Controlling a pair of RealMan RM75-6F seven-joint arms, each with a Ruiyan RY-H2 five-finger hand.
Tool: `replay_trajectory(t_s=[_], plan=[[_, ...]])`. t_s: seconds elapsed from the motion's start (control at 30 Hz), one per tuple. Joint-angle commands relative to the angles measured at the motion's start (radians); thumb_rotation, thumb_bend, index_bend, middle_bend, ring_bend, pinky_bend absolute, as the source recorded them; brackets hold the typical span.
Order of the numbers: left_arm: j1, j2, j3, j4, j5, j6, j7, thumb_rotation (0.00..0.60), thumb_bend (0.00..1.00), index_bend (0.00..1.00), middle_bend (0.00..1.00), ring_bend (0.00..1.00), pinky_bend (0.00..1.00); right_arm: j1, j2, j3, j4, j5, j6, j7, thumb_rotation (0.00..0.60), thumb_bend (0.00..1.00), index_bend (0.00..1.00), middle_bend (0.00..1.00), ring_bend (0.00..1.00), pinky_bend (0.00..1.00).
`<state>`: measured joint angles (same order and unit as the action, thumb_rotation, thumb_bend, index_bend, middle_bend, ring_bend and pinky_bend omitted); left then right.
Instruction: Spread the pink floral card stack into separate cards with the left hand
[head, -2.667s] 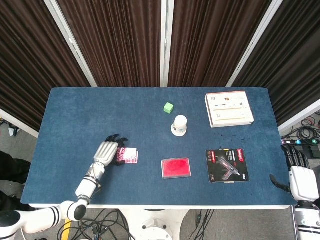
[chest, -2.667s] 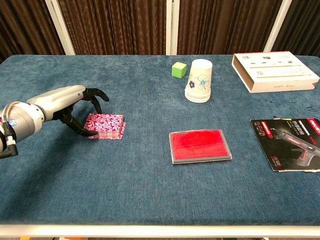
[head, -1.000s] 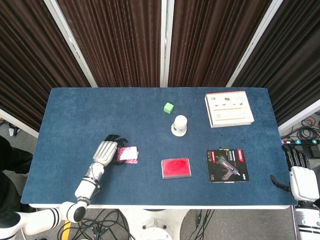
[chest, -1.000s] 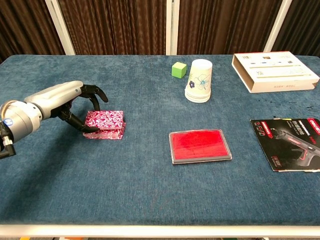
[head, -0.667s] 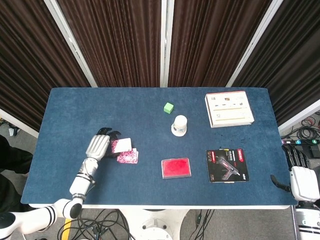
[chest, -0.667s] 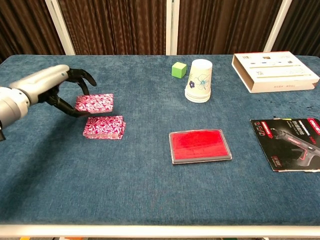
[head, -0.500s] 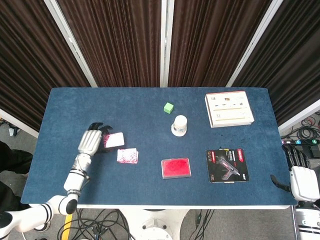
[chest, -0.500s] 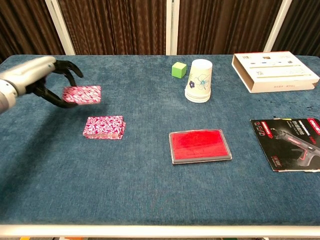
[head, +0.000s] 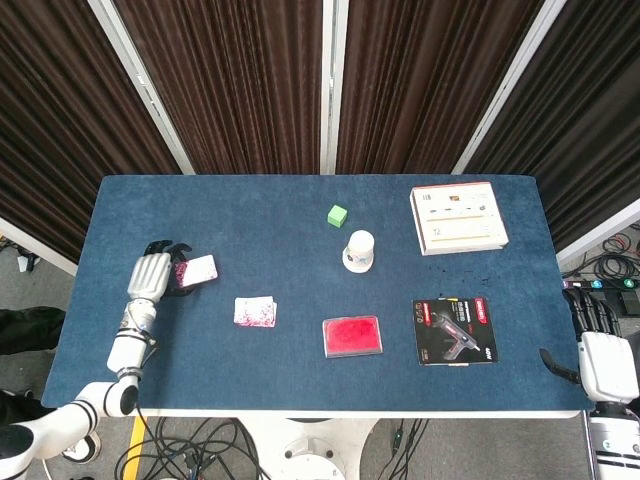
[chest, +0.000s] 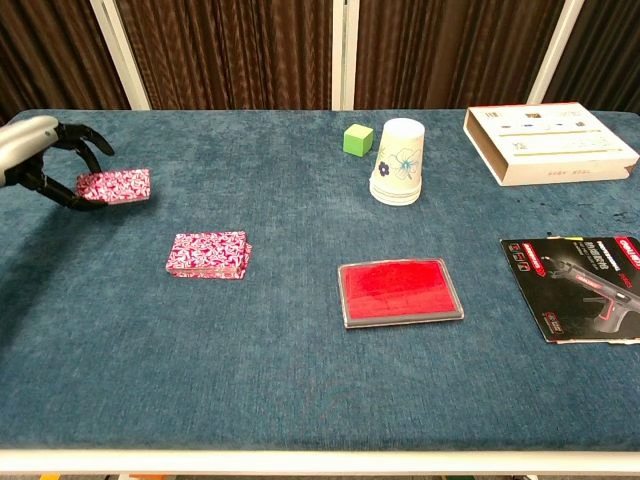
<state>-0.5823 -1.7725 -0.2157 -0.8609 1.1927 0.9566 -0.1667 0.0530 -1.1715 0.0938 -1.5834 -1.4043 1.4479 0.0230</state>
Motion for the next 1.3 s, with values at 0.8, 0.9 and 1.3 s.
replay_trajectory(t_s=[0.8,0.9,1.3], plan=[[0.016,0.015,0.017,-0.04,0.079,0.021,-0.116,0.6,0.17,0.21,0.24,0.1,0.11,0.0,-0.006,-0.001,0.012,0.002,-0.004,0.007,0.6,0.15,0.0,0.0,0.0,0.0],[0.022,0.061,0.041,-0.149,0.115,0.035,-0.109,0.6,0.17,0.21,0.25,0.1,0.11,0.001,-0.008,-0.002,0.014,0.003,-0.007,0.009,0.6,0.15,0.0,0.0,0.0,0.0],[0.011,0.103,0.089,-0.393,0.142,0.02,0.02,0.6,0.16,0.21,0.27,0.11,0.11,0.0,-0.009,-0.001,0.023,0.004,-0.007,0.021,0.6,0.15,0.0,0.0,0.0,0.0]])
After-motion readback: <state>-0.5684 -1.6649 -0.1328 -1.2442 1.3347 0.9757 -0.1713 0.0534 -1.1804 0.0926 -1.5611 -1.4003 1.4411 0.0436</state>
